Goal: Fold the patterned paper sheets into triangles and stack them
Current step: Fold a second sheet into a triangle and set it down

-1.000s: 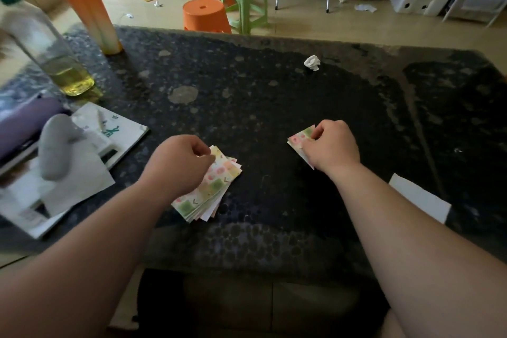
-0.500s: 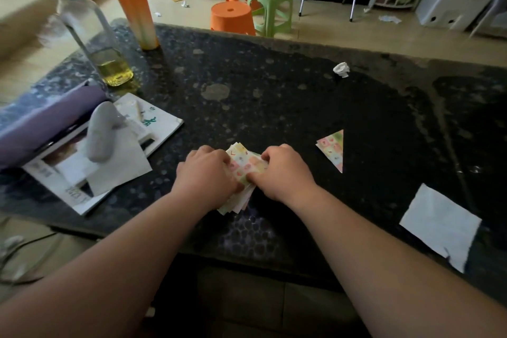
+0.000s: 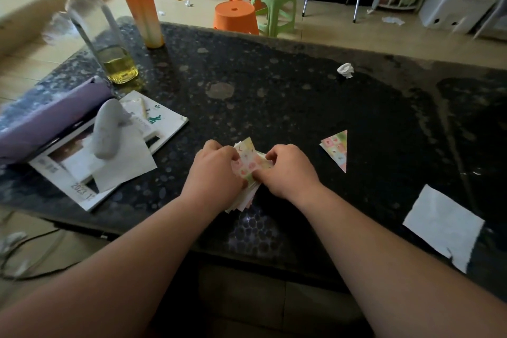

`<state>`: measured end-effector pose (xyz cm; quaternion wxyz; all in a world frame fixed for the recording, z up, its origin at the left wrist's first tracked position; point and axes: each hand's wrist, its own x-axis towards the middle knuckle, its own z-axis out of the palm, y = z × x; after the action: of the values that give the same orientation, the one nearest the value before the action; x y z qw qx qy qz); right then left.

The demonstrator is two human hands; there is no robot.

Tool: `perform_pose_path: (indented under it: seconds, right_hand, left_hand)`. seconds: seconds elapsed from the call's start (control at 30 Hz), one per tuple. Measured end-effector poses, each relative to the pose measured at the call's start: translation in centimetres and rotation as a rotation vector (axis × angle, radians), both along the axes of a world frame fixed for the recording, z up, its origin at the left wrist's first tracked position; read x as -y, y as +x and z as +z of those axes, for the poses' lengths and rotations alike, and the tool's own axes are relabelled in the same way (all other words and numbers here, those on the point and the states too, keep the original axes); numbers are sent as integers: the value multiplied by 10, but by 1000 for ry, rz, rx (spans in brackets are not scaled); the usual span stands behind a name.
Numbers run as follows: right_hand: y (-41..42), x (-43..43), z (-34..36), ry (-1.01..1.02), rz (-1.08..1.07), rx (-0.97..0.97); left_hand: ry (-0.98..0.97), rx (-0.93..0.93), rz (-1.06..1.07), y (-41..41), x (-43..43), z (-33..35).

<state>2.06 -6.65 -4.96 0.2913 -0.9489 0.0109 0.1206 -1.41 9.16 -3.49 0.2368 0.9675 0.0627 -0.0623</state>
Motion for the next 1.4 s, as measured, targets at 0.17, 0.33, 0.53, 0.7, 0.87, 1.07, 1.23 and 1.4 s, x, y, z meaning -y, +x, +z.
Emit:
perform_pose_path:
  seconds: [0.17, 0.33, 0.53, 0.7, 0.87, 1.07, 1.23, 1.4]
  right_hand:
    - [-1, 1, 2, 46, 7, 28]
    - [-8, 21, 14, 211, -104, 32]
    - [-12, 69, 31, 430, -370, -125]
    - [-14, 118, 40, 540, -547, -228]
    - [-21, 157, 42, 479, -527, -271]
    - [-31, 174, 45, 527, -422, -118]
    - [-40, 174, 52, 373, -160, 268]
    - [-49, 177, 43, 209, 160, 462]
  left_hand:
    - [-210, -72, 160, 11, -8, 10]
    - [-828, -224, 408, 22, 1, 13]
    - [-1192, -292, 429, 18, 54, 12]
    - [-1244, -455, 407, 12, 93, 14]
    - [-867, -543, 195, 13, 110, 10]
    - [-770, -306, 59, 17, 130, 16]
    - [-1045, -85, 5, 20, 131, 20]
    - [-767, 12, -240, 20, 110, 4]
